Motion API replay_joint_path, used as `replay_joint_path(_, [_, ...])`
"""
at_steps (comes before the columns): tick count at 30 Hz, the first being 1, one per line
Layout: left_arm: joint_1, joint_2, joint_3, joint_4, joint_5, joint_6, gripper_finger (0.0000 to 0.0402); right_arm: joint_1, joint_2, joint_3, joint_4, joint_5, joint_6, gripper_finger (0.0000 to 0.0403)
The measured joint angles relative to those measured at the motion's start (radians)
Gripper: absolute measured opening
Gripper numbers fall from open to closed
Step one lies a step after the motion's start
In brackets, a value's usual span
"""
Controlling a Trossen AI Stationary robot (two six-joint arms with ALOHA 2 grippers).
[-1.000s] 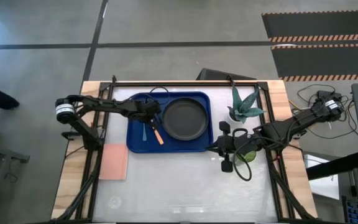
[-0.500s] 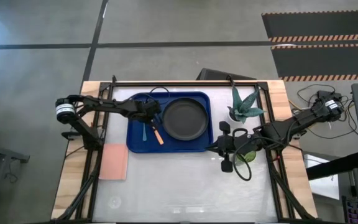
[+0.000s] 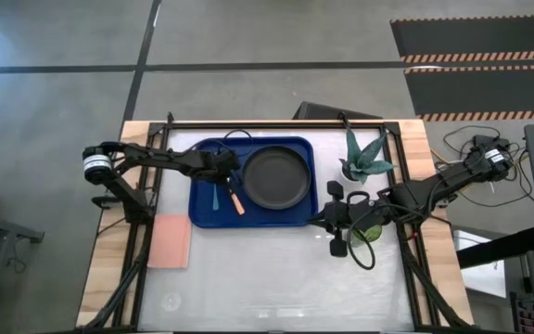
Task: Pick and place plate/cup/fork/spoon on tray
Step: Put the orange fork on the blue serving tray to the right of the blue spoon
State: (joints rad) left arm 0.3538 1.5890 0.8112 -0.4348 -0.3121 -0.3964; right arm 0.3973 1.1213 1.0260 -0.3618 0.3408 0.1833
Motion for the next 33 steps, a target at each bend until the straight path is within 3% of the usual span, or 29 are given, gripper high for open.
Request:
replay_joint_path(9, [-0.002, -0.016, 0.005, 0.059, -0.003, 0.063, 0.0000, 0.000, 0.000, 0.000, 0.000, 0.000, 0.000, 0.0009])
replay_joint_path(16, [-0.057, -0.149, -0.005, 0.023, 0.014, 0.028, 0.0000, 0.000, 0.000, 0.000, -0.002, 0.000, 0.000, 0.0009])
replay_joint_path(24, [-0.224, -0.278, -0.062, 0.115, 0.066, -0.093, 0.0000, 0.000, 0.000, 0.000, -0.004, 0.000, -0.002, 0.0009])
replay_joint_path(27, [-0.304, -0.286, -0.095, 0.205, 0.067, -0.121, 0.0000, 0.000, 0.000, 0.000, -0.006, 0.000, -0.004, 0.0009])
replay_joint_path(33, [-0.440, -0.262, -0.116, 0.221, 0.074, -0.092, 0.0000, 0.000, 0.000, 0.000, -0.005, 0.000, -0.005, 0.0009])
